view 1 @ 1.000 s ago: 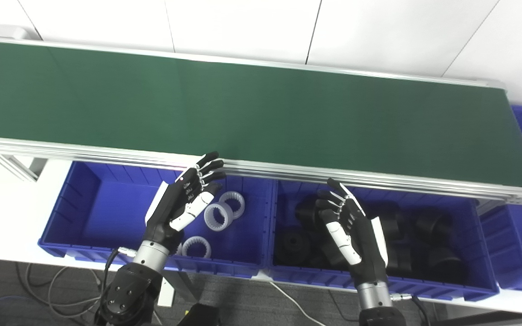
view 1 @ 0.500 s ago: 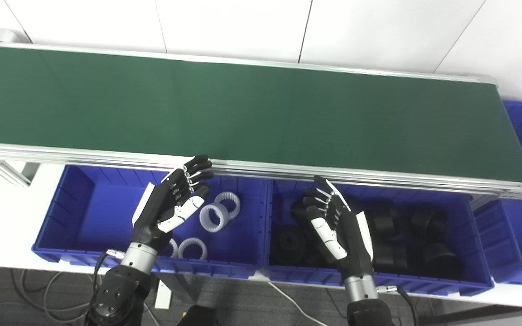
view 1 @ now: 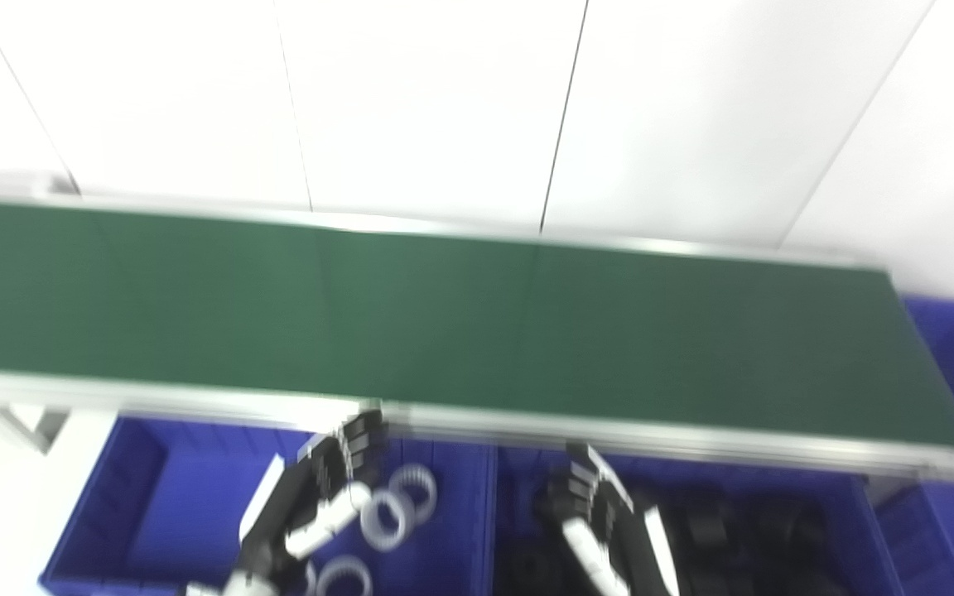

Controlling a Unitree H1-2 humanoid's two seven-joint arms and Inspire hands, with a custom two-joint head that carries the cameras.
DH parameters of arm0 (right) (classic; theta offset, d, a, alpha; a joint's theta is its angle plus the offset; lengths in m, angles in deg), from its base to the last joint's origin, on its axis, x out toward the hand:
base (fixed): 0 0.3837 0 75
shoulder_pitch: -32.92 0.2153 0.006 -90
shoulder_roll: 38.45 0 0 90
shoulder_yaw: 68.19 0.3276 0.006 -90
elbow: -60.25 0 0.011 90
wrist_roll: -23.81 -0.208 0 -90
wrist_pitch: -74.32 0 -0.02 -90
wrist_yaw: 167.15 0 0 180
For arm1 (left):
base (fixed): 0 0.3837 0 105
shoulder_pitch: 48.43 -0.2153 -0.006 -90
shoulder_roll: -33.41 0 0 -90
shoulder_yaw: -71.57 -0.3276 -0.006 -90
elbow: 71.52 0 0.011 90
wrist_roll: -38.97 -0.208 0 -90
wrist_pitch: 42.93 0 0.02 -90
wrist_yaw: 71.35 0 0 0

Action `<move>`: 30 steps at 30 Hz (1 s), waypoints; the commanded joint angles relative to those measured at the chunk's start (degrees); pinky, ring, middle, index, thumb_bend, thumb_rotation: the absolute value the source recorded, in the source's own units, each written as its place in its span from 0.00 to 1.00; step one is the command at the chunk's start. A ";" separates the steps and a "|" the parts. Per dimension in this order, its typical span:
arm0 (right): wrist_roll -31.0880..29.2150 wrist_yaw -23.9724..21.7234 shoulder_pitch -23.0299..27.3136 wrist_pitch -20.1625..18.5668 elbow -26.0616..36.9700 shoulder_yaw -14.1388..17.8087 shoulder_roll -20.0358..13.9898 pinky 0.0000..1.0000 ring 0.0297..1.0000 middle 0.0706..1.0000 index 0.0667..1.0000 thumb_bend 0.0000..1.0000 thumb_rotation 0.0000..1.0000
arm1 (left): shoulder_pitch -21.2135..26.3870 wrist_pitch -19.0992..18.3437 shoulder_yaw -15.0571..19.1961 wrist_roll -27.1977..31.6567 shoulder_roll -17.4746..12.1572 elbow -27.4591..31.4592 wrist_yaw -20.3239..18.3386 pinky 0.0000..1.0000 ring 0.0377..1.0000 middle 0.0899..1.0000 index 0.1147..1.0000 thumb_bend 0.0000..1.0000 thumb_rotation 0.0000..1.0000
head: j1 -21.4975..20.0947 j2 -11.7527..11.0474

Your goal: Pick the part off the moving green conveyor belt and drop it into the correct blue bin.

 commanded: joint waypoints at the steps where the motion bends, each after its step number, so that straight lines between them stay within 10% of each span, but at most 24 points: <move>1: -0.39 0.22 0.74 4.00 0.70 0.02 0.21 0.68 0.74 0.78 0.88 0.60 0.74 | 1.24 3.20 -0.15 -1.24 -0.14 -0.07 -0.11 0.71 0.76 0.79 0.80 0.56 0.44 | 0.09 0.00; 12: -1.03 -0.39 0.59 3.37 2.12 0.18 -0.14 0.67 0.74 0.78 0.88 0.61 0.74 | 1.32 1.64 -0.47 -2.42 0.50 1.24 0.66 0.68 0.74 0.78 0.78 0.67 0.48 | 0.15 3.12; 19: -0.25 -0.85 0.41 0.33 6.59 0.02 -0.48 0.68 0.75 0.79 0.88 0.60 0.79 | 1.18 -1.74 -0.54 -2.87 0.25 5.09 0.96 0.70 0.75 0.79 0.80 0.67 0.49 | -1.14 12.61; 30: -0.52 -1.01 0.87 -2.99 8.87 -0.27 -0.04 0.65 0.72 0.77 0.88 0.59 0.74 | 1.90 -6.32 -0.44 -2.25 -0.29 8.11 0.48 0.69 0.75 0.79 0.80 0.65 0.44 | -1.31 13.29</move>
